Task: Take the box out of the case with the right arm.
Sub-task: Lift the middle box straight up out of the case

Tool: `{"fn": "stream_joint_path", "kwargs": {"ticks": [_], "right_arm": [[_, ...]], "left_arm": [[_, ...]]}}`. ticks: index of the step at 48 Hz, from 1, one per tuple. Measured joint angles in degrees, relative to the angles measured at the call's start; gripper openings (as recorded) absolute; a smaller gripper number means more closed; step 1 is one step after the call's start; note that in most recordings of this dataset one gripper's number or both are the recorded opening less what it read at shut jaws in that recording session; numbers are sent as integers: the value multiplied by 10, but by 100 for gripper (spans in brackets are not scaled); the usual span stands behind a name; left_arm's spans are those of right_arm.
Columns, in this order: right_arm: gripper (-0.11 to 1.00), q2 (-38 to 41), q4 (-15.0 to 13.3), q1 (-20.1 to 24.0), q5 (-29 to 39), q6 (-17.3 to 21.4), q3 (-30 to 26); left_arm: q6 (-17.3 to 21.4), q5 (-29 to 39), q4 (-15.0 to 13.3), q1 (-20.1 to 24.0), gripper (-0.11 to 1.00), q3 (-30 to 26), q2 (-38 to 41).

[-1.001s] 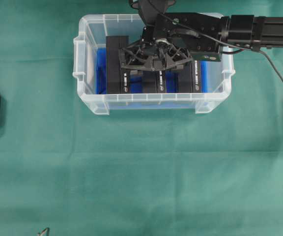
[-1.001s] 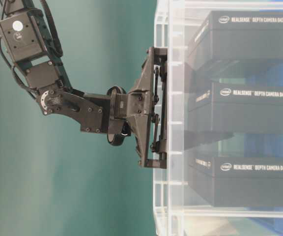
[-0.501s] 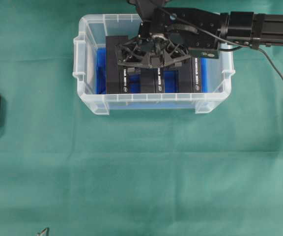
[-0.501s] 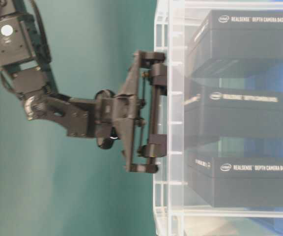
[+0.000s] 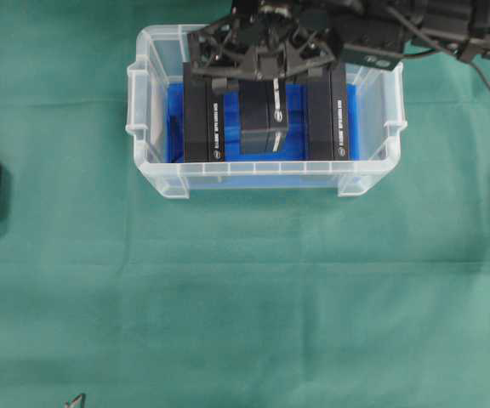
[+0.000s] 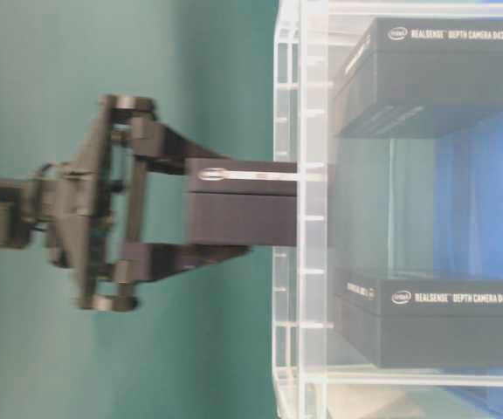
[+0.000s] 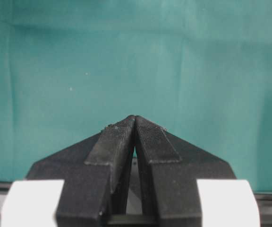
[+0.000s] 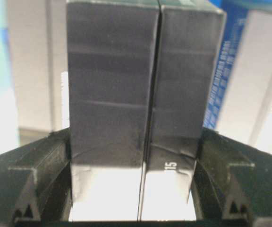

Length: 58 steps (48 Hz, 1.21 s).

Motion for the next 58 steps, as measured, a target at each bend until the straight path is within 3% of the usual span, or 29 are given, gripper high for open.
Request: {"fn": "stream_joint_path", "kwargs": {"ticks": [14, 58], "right_arm": [[66, -3, -11, 2, 74, -1, -75], [66, -3, -12, 6, 89, -1, -78]], "left_arm": [[0, 0, 0, 1, 0, 0, 0], [0, 2, -1, 1, 0, 0, 0]]}}
